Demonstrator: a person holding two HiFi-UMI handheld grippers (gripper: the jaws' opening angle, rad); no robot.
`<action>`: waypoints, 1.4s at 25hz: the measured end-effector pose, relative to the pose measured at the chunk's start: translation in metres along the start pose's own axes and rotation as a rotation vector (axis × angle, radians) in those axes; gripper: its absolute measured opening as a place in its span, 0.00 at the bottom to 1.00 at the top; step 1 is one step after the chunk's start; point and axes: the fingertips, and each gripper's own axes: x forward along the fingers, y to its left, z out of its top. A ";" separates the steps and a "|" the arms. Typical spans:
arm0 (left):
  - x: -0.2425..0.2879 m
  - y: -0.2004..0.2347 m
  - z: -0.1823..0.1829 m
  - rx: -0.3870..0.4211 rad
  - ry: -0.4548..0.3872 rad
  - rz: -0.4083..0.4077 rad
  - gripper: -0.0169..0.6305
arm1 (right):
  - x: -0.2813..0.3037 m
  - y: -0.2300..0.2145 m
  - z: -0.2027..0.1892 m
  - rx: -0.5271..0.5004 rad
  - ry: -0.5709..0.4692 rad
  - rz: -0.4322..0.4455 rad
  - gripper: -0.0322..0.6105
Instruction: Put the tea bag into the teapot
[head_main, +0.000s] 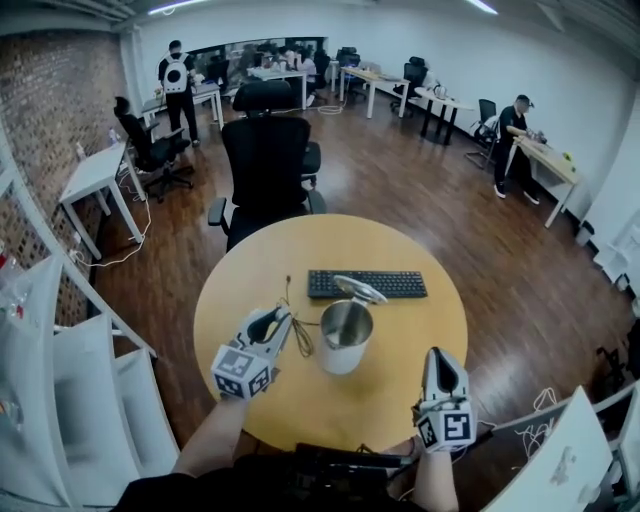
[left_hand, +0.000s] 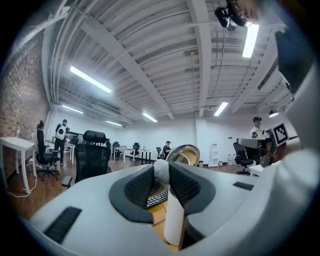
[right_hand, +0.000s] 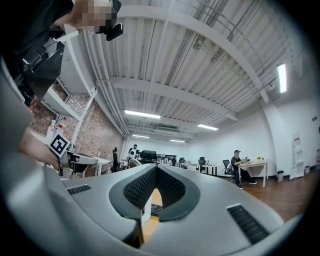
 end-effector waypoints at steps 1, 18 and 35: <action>0.004 -0.004 -0.001 0.000 0.002 -0.007 0.16 | -0.001 -0.002 -0.001 0.003 -0.001 -0.003 0.06; 0.100 -0.086 -0.026 0.008 0.073 -0.222 0.16 | -0.030 -0.070 -0.018 0.077 0.009 -0.172 0.06; 0.089 -0.070 -0.020 -0.025 0.046 -0.177 0.34 | -0.006 -0.055 -0.016 0.080 0.026 -0.117 0.06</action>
